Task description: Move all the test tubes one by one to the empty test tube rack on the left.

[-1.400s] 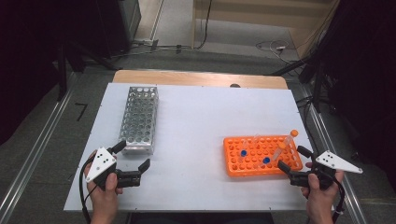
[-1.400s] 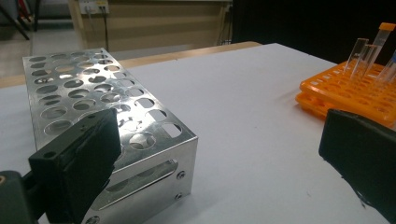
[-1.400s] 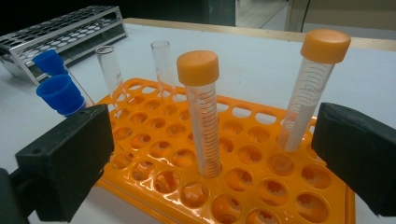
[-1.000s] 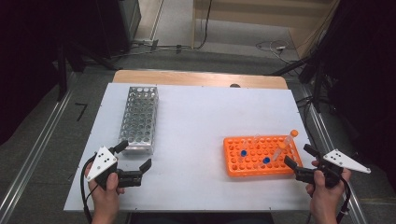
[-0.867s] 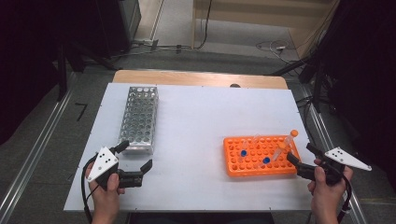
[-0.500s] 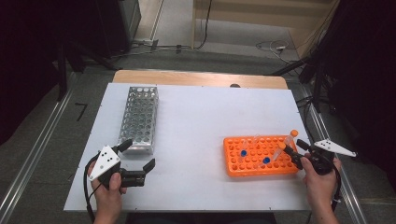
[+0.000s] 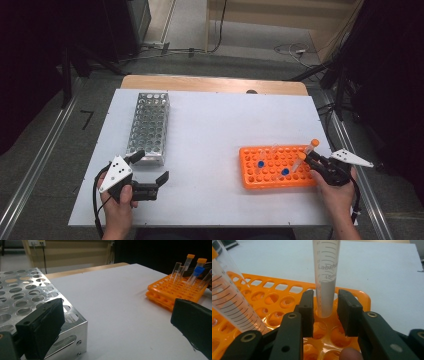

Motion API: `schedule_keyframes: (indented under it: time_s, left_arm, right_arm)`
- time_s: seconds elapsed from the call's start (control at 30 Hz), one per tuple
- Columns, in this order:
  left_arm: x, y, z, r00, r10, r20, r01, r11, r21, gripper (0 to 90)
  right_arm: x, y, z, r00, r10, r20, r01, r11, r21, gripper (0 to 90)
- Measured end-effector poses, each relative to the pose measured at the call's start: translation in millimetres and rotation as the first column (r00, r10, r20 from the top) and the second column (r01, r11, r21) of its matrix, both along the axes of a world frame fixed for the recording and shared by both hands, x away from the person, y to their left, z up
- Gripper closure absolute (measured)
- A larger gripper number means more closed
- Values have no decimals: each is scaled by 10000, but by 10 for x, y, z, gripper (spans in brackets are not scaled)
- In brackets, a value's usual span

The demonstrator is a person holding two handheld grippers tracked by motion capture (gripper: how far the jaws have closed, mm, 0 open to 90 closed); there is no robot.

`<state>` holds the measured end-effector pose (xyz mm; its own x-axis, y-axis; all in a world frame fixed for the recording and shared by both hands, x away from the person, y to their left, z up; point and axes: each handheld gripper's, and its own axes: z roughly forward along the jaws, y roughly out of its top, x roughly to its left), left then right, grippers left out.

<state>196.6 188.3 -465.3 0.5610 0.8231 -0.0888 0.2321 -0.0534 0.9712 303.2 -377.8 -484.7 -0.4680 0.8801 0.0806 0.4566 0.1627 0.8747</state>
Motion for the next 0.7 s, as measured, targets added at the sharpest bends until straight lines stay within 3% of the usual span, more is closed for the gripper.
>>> schedule_keyframes:
  time_s: [0.13, 0.23, 0.47, 0.7]
  left_arm:
    - [-3, 1, -2, 10000, -36, 5, 36, 10000, -21, 0]
    - [-4, -1, 0, 10000, -77, 7, 77, 10000, -25, 0]
    - [-6, -22, -3, 9999, -141, -31, 141, 9999, -10, 0]
    - [-12, -34, 1, 9998, -191, -21, 191, 9998, 9, 0]
  right_arm:
    - [-3, 42, -4, 9998, 189, 101, -187, 9996, -204, 669]
    - [5, 47, -9, 9999, 16, 101, -15, 9999, -157, 710]
    - [-10, 90, 8, 9997, -137, 212, 151, 9977, -667, 733]
    - [-32, 47, 73, 9992, -156, 363, 167, 9994, -297, 735]
